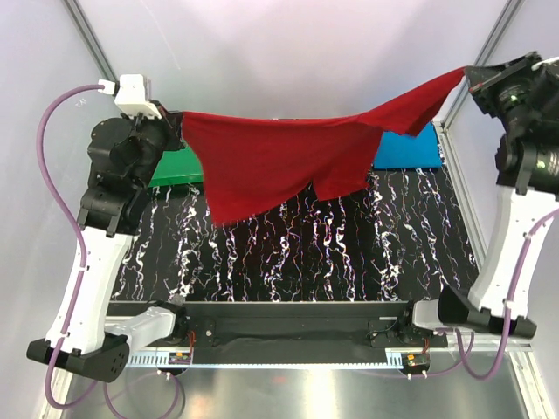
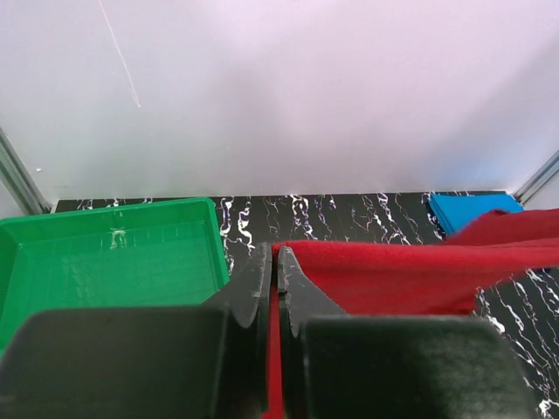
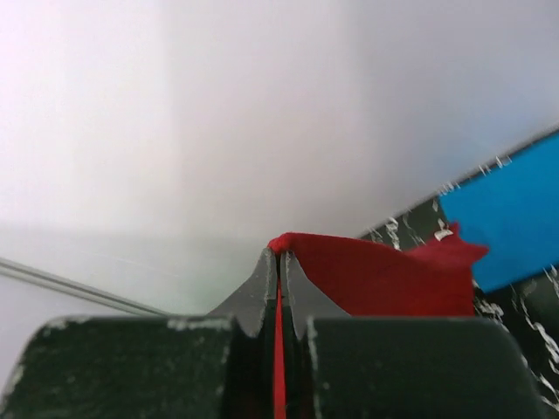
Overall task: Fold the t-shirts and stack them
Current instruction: Flatten the tshirt out
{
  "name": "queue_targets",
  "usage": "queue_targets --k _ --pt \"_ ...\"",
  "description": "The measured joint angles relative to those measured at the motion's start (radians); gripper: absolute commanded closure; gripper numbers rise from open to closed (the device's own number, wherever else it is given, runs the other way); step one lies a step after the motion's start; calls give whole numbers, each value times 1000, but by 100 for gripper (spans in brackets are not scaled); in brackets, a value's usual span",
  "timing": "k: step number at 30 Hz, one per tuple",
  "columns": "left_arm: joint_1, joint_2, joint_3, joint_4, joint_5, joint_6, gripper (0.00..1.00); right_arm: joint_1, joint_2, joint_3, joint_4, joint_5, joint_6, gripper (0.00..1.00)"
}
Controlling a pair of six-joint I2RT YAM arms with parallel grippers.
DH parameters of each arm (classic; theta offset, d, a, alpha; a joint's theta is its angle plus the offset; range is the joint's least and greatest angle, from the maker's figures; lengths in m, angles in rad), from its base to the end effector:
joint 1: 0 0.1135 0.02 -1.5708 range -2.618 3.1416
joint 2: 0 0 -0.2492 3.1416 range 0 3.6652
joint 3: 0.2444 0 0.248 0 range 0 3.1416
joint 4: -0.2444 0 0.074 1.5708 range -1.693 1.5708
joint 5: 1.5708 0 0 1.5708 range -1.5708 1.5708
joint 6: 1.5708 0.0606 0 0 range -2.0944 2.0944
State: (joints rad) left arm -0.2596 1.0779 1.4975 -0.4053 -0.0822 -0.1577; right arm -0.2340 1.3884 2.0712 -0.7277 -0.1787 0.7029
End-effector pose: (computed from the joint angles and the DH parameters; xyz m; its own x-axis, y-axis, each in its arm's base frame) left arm 0.2253 -0.0547 0.4878 -0.0141 -0.1582 -0.9873 0.1765 0.9715 -0.1582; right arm 0.2526 -0.0491 0.5510 0.0025 0.6534 -0.7570 0.0705 0.7550 0.6519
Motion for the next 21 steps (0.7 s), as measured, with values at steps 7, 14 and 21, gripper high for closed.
queue_targets --k 7,14,21 --pt "1 -15 80 -64 24 16 100 0 -89 69 72 -6 17 100" --pt "-8 -211 118 -104 48 43 100 0 -233 136 69 13 -16 100" --pt "-67 -470 152 -98 50 85 100 8 -441 237 97 44 -53 100"
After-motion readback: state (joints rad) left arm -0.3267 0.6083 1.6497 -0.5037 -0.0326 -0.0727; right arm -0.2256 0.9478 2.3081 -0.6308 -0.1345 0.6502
